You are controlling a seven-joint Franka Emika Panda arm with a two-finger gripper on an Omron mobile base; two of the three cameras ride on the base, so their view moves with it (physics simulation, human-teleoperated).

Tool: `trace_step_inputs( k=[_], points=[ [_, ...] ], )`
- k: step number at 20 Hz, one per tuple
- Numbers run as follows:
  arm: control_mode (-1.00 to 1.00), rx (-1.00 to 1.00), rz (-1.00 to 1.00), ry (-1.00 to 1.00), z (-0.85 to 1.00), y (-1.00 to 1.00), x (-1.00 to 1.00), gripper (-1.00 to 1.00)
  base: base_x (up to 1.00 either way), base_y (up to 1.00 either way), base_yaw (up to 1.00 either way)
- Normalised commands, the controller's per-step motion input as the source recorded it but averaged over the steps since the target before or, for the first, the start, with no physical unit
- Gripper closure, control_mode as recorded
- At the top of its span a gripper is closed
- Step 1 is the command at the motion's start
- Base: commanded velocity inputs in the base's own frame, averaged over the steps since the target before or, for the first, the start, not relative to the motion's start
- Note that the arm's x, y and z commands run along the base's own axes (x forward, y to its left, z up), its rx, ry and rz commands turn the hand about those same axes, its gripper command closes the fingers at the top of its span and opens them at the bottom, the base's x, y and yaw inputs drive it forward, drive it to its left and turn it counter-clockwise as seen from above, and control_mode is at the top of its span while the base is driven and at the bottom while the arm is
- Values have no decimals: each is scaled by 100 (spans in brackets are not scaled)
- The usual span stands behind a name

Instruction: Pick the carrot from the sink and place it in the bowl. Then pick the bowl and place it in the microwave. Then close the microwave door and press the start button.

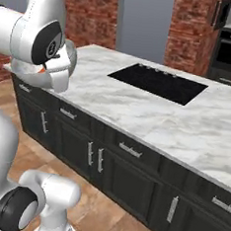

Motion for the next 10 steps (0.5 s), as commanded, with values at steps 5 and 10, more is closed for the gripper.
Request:
trace_step_inputs(
  k=[5, 10],
  points=[
    [100, 0, 0, 0, 0, 0, 0, 100, 0, -45, -79],
    [100, 0, 0, 0, 0, 0, 0, 100, 0, -43, -74]
  ],
)
